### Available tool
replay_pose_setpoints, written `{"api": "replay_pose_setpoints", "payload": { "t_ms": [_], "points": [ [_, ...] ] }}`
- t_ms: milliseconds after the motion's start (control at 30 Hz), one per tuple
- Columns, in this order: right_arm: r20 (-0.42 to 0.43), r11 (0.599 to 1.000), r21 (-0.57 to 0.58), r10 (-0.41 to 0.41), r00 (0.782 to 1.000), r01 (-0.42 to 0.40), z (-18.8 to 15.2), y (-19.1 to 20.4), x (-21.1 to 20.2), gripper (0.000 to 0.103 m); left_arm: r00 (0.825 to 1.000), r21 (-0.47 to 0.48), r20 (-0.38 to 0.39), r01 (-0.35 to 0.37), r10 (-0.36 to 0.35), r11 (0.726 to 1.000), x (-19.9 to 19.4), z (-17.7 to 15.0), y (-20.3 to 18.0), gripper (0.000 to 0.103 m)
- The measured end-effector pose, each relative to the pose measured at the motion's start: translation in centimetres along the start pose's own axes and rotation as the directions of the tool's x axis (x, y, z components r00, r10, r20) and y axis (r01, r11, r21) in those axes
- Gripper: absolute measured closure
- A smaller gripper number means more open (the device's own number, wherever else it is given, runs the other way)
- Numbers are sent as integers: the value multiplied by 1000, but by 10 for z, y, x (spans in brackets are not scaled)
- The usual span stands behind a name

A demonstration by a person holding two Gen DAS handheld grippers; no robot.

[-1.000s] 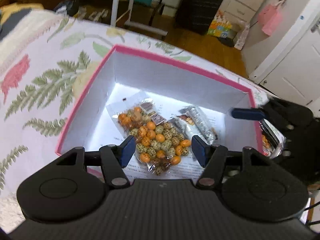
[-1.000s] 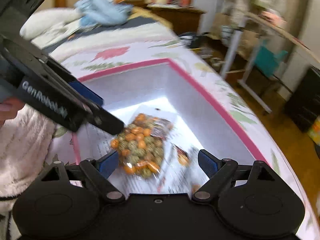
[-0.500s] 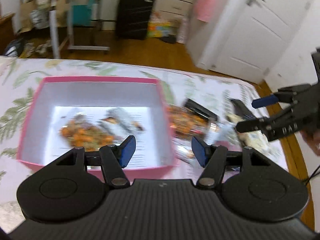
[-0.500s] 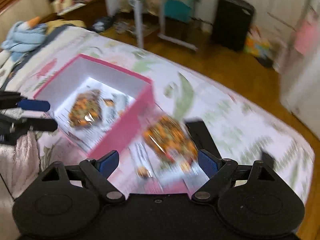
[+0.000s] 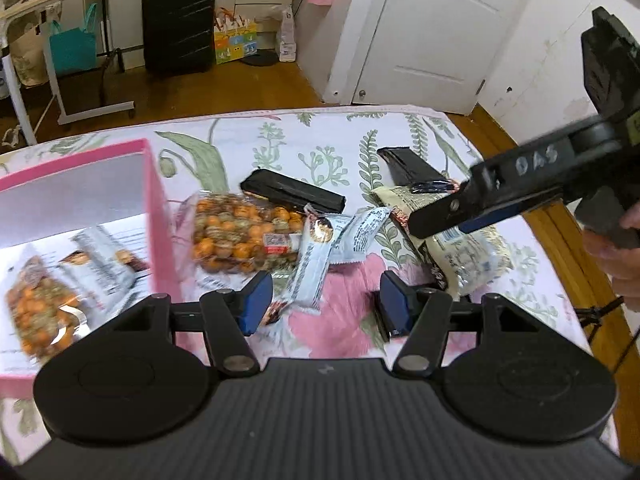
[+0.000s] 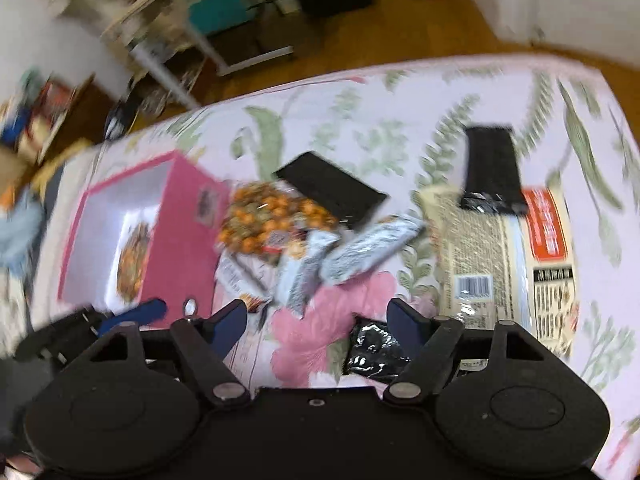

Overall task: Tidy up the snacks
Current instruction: 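Grasp a white snack bar with the left gripper while the right gripper grasps another, then carry both white snack bars into the pink box and open both grippers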

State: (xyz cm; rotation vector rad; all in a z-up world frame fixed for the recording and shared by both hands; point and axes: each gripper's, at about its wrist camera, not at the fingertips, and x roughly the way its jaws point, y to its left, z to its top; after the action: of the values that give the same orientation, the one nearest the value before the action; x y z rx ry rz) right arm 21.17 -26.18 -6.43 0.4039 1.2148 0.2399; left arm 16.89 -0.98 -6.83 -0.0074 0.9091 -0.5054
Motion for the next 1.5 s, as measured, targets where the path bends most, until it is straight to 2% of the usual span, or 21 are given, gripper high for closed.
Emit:
{"api": "replay_pose_setpoints", "payload": {
  "t_ms": [100, 167, 200, 300, 367, 400, 467, 600, 733, 767, 800, 833, 900, 933, 1067, 1267, 1500],
  "points": [
    [82, 989, 126, 62, 995, -72, 3, -26, 19, 27, 997, 7, 6, -79, 79, 997, 33, -3, -2, 48],
    [192, 953, 244, 132, 972, -178, -4, -43, 35, 27, 995, -8, -3, -98, 98, 995, 52, -7, 1, 48],
    [214, 938, 279, 147, 966, -204, -6, -48, 41, 29, 995, -20, -7, -102, 102, 995, 61, -9, 2, 49],
    [210, 900, 382, 136, 968, -209, -13, -55, 65, 33, 991, 7, -4, -132, 132, 991, 79, -17, 1, 49],
    [208, 875, 427, 150, 967, -227, -17, -59, 75, 34, 993, 24, -4, -118, 119, 993, 84, -20, 2, 49],
    [213, 874, 428, 147, 966, -228, -16, -60, 77, 34, 995, 27, -13, -95, 96, 995, 86, -22, 3, 49],
    [206, 897, 400, 111, 972, -187, -16, -56, 81, 34, 999, 30, -26, -36, 37, 999, 89, -23, 6, 49],
    [214, 933, 337, 56, 975, -127, -13, -45, 90, 34, 997, 63, 2, -80, 80, 995, 94, -22, 4, 49],
    [278, 969, 235, 13, 960, -81, -12, -27, 96, 37, 997, 61, -26, -68, 69, 996, 108, -22, 7, 51],
    [285, 972, 222, 9, 958, -76, -13, -23, 100, 41, 996, 62, -41, -75, 77, 995, 111, -23, 8, 57],
    [289, 973, 221, 2, 957, -69, -13, -23, 102, 44, 996, 59, -51, -75, 78, 995, 113, -24, 9, 69],
    [294, 972, 226, 2, 956, -72, -15, -23, 105, 50, 996, 56, -61, -59, 62, 997, 112, -25, 11, 71],
    [314, 955, 269, 40, 949, -129, -20, -30, 107, 67, 997, 41, -79, -18, 21, 999, 110, -24, 14, 74],
    [325, 946, 292, 44, 945, -144, -22, -32, 107, 68, 996, 27, -93, -12, 15, 1000, 108, -23, 16, 74],
    [359, 945, 285, 52, 932, -163, -38, -36, 99, 69, 990, -1, -138, -7, 6, 1000, 98, -23, 15, 75],
    [339, 981, 175, 16, 941, -79, -48, -22, 73, 69, 983, -36, -183, 9, -16, 999, 71, -26, 16, 75],
    [293, 994, 87, 35, 956, -63, -64, -15, 43, 70, 982, -32, -185, 17, -23, 999, 32, -29, 9, 75]
  ]
}}
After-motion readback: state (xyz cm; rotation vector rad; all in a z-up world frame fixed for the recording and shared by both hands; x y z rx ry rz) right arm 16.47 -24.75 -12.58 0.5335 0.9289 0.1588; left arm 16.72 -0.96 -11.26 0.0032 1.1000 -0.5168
